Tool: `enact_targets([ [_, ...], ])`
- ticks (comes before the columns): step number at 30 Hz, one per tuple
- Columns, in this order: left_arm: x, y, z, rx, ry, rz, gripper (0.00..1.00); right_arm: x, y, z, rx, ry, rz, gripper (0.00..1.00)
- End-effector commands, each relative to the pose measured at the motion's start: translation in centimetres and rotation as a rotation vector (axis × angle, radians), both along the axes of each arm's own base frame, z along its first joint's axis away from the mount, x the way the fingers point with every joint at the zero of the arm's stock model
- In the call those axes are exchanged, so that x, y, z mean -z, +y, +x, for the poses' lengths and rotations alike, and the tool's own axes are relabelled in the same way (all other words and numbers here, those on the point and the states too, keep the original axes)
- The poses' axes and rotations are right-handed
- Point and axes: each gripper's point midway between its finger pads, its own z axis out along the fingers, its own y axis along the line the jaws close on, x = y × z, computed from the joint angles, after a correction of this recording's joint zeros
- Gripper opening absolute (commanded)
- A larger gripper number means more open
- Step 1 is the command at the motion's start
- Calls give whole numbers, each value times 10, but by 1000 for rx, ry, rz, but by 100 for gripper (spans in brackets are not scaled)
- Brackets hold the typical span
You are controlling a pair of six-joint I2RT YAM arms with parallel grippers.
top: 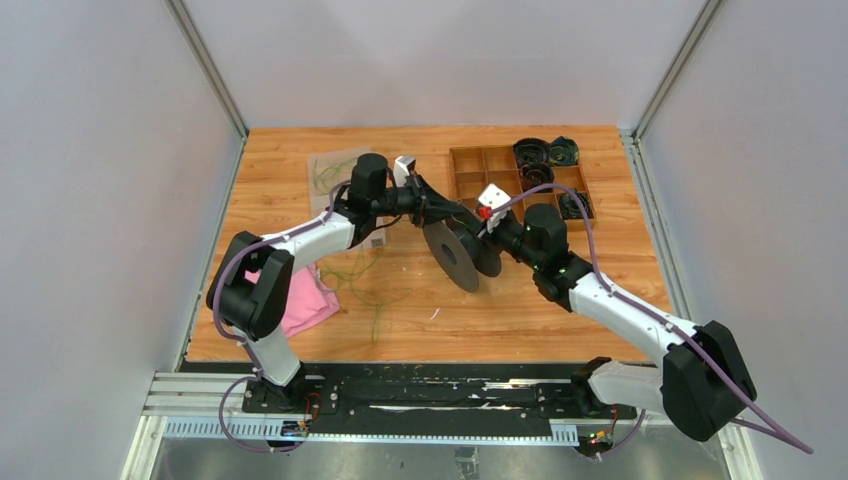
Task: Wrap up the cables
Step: Wrap the cable around the cable reel.
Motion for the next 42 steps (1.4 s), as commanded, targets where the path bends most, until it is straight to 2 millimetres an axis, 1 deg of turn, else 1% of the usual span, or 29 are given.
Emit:
enact_targets([
  [1, 5, -1, -1, 12, 6, -7, 0, -13, 7, 5, -1, -55, 21, 42],
  [6, 3, -1, 0, 11, 3, -11, 0, -11, 7, 9, 19, -61, 20, 40],
  [9, 4, -2, 1, 10, 7, -10, 0, -10, 10, 10, 15, -59, 18, 40],
  [16, 8, -2, 2, 9, 23, -13, 0, -6, 15, 3, -16, -66, 18, 44],
  [20, 4, -3, 1, 14, 18, -26, 1, -3, 14, -1, -34, -84, 16, 45],
  [25, 1, -4, 0, 27, 23, -33, 0, -3, 12, -2, -31, -90, 6, 45],
  [27, -5, -6, -1, 39, 16, -42, 0, -2, 12, -3, -35, -84, -6, 45],
  [32, -12, -7, -5, 57, 11, -54, 0, -8, 8, -9, -57, -74, -15, 46],
  [36, -16, -11, -12, 77, 13, -60, 0, -17, 6, -17, -86, -55, -28, 48],
  [40, -23, -16, -19, 100, 5, -70, 0, -23, -1, -21, -82, -48, -28, 48],
  [42, -25, -18, -21, 104, 3, -72, 0, -23, -4, -21, -74, -44, -34, 49],
])
